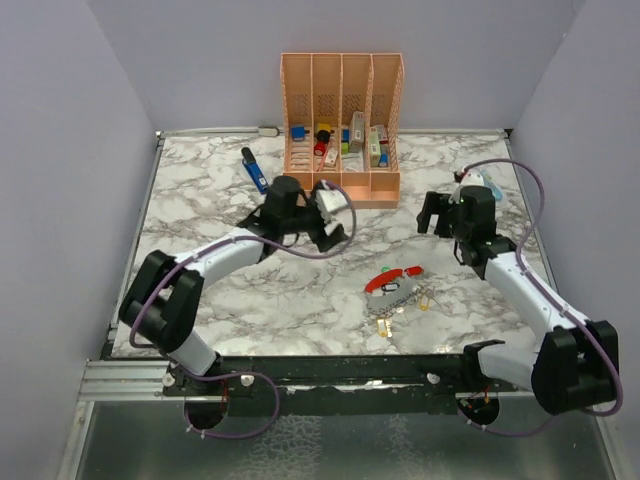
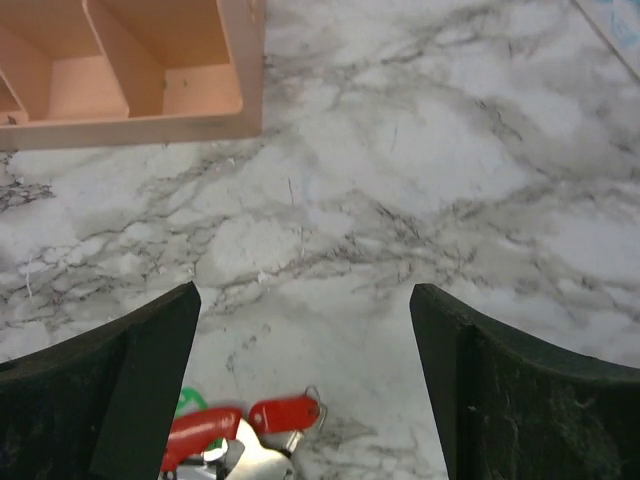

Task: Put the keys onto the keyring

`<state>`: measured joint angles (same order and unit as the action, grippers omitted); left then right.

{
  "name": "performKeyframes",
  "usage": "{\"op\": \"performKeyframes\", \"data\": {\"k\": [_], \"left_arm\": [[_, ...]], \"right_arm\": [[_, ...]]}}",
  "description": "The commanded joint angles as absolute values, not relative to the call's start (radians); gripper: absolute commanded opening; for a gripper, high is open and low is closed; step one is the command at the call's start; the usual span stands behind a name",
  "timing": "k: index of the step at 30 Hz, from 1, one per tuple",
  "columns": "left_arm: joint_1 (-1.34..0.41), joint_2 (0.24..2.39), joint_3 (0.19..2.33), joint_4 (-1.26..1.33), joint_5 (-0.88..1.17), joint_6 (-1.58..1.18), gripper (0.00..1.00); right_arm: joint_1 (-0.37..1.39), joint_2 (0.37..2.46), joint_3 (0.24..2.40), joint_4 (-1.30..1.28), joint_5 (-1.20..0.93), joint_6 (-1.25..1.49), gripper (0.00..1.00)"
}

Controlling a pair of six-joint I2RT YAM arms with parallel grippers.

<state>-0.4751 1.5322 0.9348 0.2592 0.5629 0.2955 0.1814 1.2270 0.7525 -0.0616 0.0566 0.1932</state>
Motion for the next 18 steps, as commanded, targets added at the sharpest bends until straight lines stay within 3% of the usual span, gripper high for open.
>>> {"op": "performKeyframes", "data": {"k": [1, 6, 18], "left_arm": [[-0.632, 1.636, 0.966, 0.122, 0.588, 0.445, 0.84], [-0.72, 1.744, 1.024, 0.173, 0.596, 0.457, 0.83], [-0.936, 1.932, 1.226, 0.069, 0.581, 0.501, 0.75]], "right_arm": [[0.179, 1.097, 0.751, -0.365, 0.202, 0.414, 0.87], [0.178, 1.07, 0.762, -0.488, 0.298, 0.504, 0.87], [0.162, 1.149, 0.768, -0.505, 0.265, 0.551, 0.85]]}}
